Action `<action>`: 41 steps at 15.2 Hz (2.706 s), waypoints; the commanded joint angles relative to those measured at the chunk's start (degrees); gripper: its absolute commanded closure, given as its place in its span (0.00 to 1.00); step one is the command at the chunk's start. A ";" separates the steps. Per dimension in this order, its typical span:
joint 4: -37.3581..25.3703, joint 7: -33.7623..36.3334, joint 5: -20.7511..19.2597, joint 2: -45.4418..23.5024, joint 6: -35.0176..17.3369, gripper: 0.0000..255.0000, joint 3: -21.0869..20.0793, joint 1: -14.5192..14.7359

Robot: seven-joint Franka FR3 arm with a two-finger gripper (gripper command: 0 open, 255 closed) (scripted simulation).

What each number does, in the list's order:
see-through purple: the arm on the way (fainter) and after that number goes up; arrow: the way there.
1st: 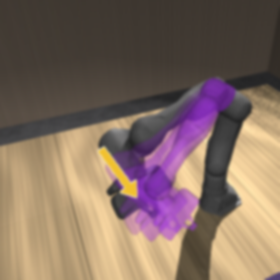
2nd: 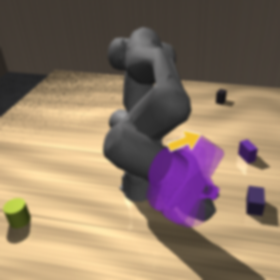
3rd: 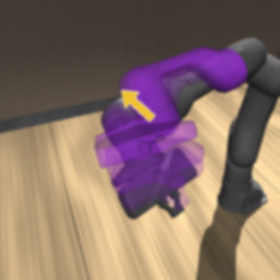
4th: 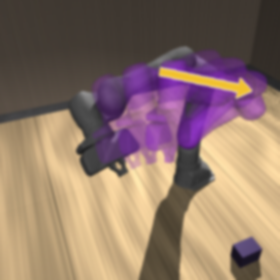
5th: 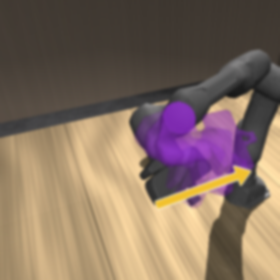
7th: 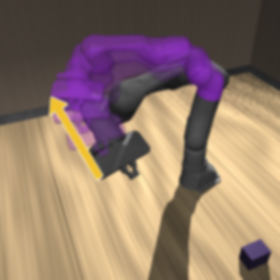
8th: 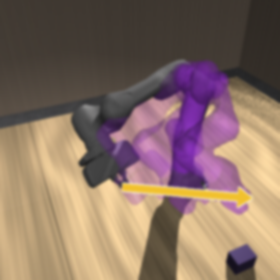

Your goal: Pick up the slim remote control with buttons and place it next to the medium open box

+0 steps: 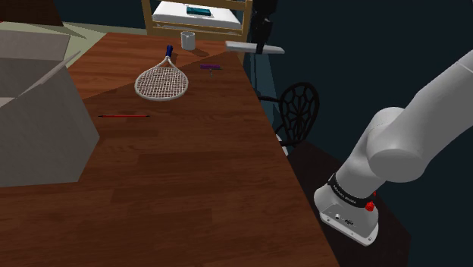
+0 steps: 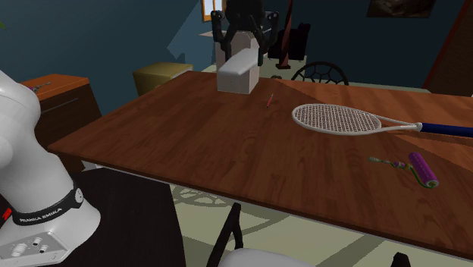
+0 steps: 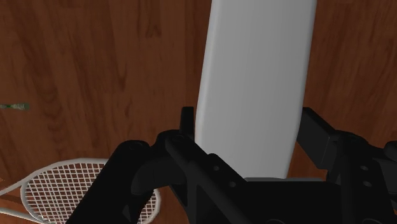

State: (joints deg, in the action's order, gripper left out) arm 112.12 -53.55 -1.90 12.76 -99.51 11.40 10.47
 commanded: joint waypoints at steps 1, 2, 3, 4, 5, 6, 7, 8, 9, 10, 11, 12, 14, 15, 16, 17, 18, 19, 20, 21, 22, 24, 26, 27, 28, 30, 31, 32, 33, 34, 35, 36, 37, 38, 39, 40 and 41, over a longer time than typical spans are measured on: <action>-1.81 -0.05 0.04 -0.15 1.67 1.00 -0.01 0.02; -2.66 -0.06 0.06 -0.23 2.45 1.00 -0.02 0.03; -3.52 -0.07 0.08 -0.32 3.22 1.00 -0.03 0.04; -4.40 -0.08 0.11 -0.42 4.00 1.00 -0.04 0.05; -5.29 -0.09 0.13 -0.53 4.78 1.00 -0.04 0.06; -6.20 -0.11 0.16 -0.66 5.56 1.00 -0.05 0.07; -7.12 -0.13 0.19 -0.80 6.34 1.00 -0.05 0.09; -8.06 -0.14 0.22 -0.96 7.13 1.00 -0.05 0.10; -9.01 -0.17 0.25 -1.12 7.92 1.00 -0.05 0.11; -9.98 -0.19 0.29 -1.31 8.71 1.00 -0.05 0.12; -10.97 -0.21 0.33 -1.50 9.51 1.00 -0.04 0.12; -11.98 -0.24 0.37 -1.71 10.30 1.00 -0.04 0.13; -14.05 -0.30 0.45 -2.18 11.91 1.00 -0.02 0.15; -15.11 -0.34 0.50 -2.44 12.73 1.00 0.00 0.15; -15.21 -0.34 0.50 -2.45 12.81 1.00 0.00 0.15; -15.24 1.07 0.66 -2.50 12.80 1.00 -0.84 0.72; -15.31 2.47 0.83 -2.60 12.79 1.00 -1.68 1.30; -15.45 3.86 1.00 -2.76 12.79 1.00 -2.50 1.87; -15.67 5.24 1.17 -2.98 12.79 1.00 -3.33 2.43; -15.95 6.61 1.34 -3.26 12.79 1.00 -4.14 3.00; -16.30 7.97 1.51 -3.60 12.80 1.00 -4.95 3.57; -17.21 10.69 1.83 -4.45 12.85 1.00 -6.52 4.72; -18.41 13.37 2.12 -5.55 12.94 1.00 -8.06 5.86; -19.12 14.70 2.24 -6.19 13.01 1.00 -8.81 6.45; -19.90 16.03 2.35 -6.89 13.09 1.00 -9.55 7.04; -21.71 18.66 2.50 -8.46 13.29 1.00 -11.00 8.22; -22.74 19.97 2.55 -9.34 13.43 1.00 -11.70 8.83; -23.85 21.28 2.57 -10.28 13.58 1.00 -12.40 9.43; -25.05 22.58 2.57 -11.28 13.77 1.00 -13.08 10.04; -26.34 23.87 2.54 -12.35 13.98 1.00 -13.76 10.66; -27.73 25.16 2.48 -13.49 14.22 1.00 -14.40 11.31; -29.23 26.44 2.39 -14.69 14.50 1.00 -15.04 11.95; -30.83 27.71 2.27 -15.97 14.82 1.00 -15.66 12.62; -32.55 28.97 2.12 -17.32 15.19 1.00 -16.27 13.30; -34.41 30.23 1.93 -18.75 15.60 1.00 -16.84 14.01; -36.40 31.47 1.71 -20.27 16.08 1.00 -17.40 14.74; -38.55 32.70 1.45 -21.88 16.63 1.00 -17.93 15.51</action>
State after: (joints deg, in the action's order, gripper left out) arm 76.81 -22.27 -0.15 -6.81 -83.77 -5.94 25.16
